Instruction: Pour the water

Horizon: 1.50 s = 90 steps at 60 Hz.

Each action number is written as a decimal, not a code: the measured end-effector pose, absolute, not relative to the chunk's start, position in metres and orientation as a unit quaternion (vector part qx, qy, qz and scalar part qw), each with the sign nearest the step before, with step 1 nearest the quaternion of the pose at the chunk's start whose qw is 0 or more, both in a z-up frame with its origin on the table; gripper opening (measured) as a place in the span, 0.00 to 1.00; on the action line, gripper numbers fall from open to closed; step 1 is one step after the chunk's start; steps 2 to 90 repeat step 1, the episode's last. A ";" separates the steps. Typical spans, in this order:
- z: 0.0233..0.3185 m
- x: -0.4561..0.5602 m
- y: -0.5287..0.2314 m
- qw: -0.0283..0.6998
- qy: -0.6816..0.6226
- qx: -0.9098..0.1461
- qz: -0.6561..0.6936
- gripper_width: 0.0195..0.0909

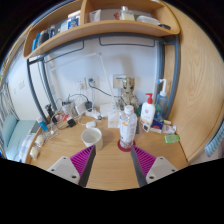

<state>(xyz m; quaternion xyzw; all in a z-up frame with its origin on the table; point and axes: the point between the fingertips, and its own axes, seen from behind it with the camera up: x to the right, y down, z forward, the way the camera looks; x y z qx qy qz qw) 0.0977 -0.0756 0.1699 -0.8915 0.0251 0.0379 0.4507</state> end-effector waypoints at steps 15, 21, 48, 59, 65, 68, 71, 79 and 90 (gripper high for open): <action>0.174 0.095 -0.075 0.452 0.023 -0.891 0.040 0.71; 0.174 0.095 -0.075 0.452 0.023 -0.891 0.040 0.71; 0.174 0.095 -0.075 0.452 0.023 -0.891 0.040 0.71; 0.174 0.095 -0.075 0.452 0.023 -0.891 0.040 0.71; 0.174 0.095 -0.075 0.452 0.023 -0.891 0.040 0.71; 0.174 0.095 -0.075 0.452 0.023 -0.891 0.040 0.71; 0.174 0.095 -0.075 0.452 0.023 -0.891 0.040 0.71; 0.174 0.095 -0.075 0.452 0.023 -0.891 0.040 0.71; 0.174 0.095 -0.075 0.452 0.023 -0.891 0.040 0.71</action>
